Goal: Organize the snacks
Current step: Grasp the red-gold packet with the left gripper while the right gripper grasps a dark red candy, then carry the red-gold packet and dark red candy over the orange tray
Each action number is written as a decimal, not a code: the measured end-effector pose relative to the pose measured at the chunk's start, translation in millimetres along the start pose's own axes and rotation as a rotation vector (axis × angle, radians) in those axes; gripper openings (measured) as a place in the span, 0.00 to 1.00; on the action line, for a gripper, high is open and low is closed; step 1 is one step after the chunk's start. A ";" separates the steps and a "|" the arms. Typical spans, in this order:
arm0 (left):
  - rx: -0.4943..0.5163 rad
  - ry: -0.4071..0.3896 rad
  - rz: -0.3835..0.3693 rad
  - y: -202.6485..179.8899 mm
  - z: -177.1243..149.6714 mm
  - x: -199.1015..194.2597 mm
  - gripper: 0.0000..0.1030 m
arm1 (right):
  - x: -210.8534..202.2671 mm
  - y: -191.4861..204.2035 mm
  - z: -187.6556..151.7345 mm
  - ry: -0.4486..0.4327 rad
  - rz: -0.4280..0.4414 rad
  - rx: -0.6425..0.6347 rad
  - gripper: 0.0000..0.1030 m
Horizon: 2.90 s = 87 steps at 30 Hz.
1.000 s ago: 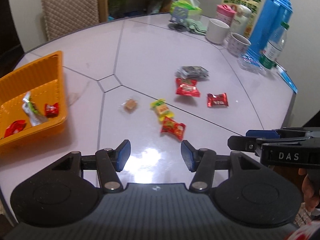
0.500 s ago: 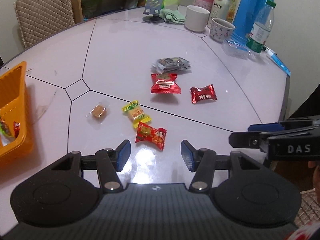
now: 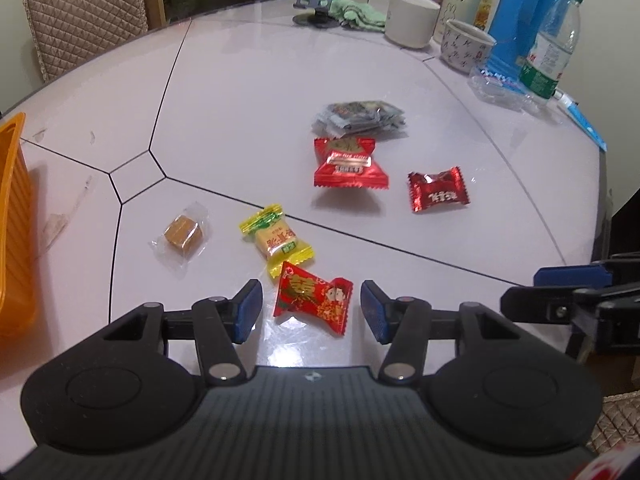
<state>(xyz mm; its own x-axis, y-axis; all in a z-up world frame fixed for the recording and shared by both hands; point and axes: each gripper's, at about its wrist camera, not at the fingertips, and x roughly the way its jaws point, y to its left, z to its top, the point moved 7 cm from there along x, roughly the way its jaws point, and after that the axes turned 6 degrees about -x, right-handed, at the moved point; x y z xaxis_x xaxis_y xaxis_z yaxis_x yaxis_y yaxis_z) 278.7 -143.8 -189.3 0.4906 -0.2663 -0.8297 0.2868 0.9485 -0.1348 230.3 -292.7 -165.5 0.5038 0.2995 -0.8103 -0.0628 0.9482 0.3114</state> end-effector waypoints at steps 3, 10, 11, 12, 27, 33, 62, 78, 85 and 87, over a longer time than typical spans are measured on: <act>-0.008 0.005 0.000 0.9 -0.2 4.3 0.44 | 1.4 -2.4 1.0 0.001 -0.001 0.004 0.50; -0.012 -0.001 0.002 2.2 0.2 5.2 0.32 | 5.9 -4.4 3.0 0.008 0.001 0.006 0.50; -0.013 0.000 0.000 2.3 0.0 4.8 0.32 | 6.2 -4.4 3.3 0.007 0.001 0.005 0.50; -0.013 0.001 -0.002 2.4 -0.2 4.4 0.31 | 6.6 -4.3 3.3 0.007 0.002 0.005 0.50; -0.097 -0.048 0.034 29.9 12.0 -22.5 0.29 | 19.4 -13.1 30.2 -0.073 -0.007 -0.046 0.50; -0.134 -0.073 0.067 48.6 21.2 -30.7 0.29 | 31.6 -15.8 53.3 -0.136 -0.011 -0.136 0.50; -0.190 -0.087 0.115 76.0 22.9 -42.3 0.29 | 77.3 -5.0 56.4 -0.070 -0.009 -0.414 0.40; -0.199 -0.120 0.114 76.9 17.7 -65.2 0.29 | 50.9 -0.4 60.1 -0.081 -0.048 -0.363 0.23; -0.220 -0.139 0.104 79.3 9.6 -83.5 0.29 | 24.9 27.3 56.8 -0.106 0.013 -0.358 0.23; -0.229 -0.146 0.104 82.3 5.5 -91.2 0.29 | 18.2 38.5 54.7 -0.109 0.043 -0.354 0.23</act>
<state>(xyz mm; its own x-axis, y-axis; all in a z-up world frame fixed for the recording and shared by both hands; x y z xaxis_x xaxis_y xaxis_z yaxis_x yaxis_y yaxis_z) 262.1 -42.4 -121.7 0.6254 -0.1721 -0.7611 0.0437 0.9816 -0.1860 284.2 -256.6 -141.1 0.5815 0.3452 -0.7367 -0.3707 0.9185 0.1377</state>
